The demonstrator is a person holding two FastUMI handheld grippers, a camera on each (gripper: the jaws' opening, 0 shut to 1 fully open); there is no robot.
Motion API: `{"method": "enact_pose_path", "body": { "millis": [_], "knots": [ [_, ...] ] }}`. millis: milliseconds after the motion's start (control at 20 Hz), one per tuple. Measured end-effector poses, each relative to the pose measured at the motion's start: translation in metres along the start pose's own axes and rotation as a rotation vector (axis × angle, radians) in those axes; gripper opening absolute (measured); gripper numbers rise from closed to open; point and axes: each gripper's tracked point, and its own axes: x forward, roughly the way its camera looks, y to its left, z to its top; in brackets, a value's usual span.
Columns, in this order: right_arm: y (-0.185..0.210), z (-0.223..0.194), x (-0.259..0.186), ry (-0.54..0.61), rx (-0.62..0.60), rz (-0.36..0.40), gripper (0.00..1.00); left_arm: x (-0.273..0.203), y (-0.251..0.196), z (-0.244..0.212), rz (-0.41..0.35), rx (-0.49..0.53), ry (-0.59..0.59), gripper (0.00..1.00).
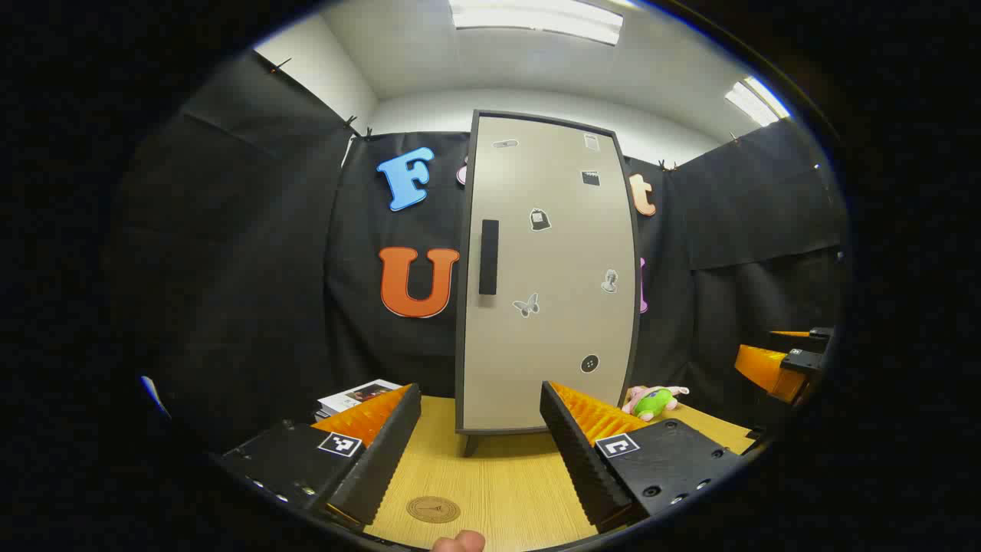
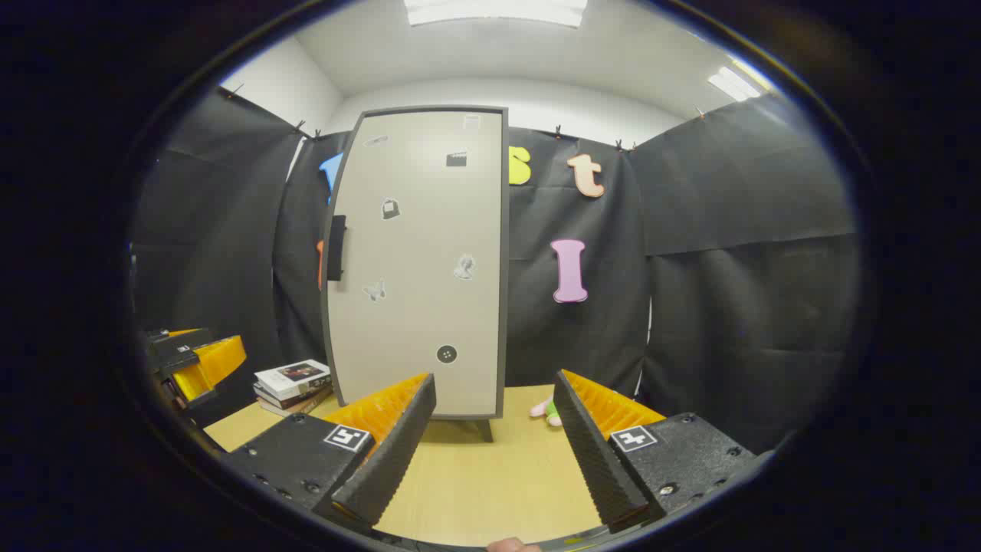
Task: Open the cabinet door with the right hand, grasp the bottle in the cabinet with the left hand and place it on the coaster, then close the cabinet door with the right hand.
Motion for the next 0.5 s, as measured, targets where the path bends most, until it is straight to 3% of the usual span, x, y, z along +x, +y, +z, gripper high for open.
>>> {"method": "enact_pose_path", "body": {
  "millis": [500],
  "knots": [
    [-0.0056, -0.0018, -0.0030, 0.005, 0.005, -0.010, 0.99, -0.0021, -0.0009, -0.0006, 0.000, 0.001, 0.000, 0.95]
  ]
}}
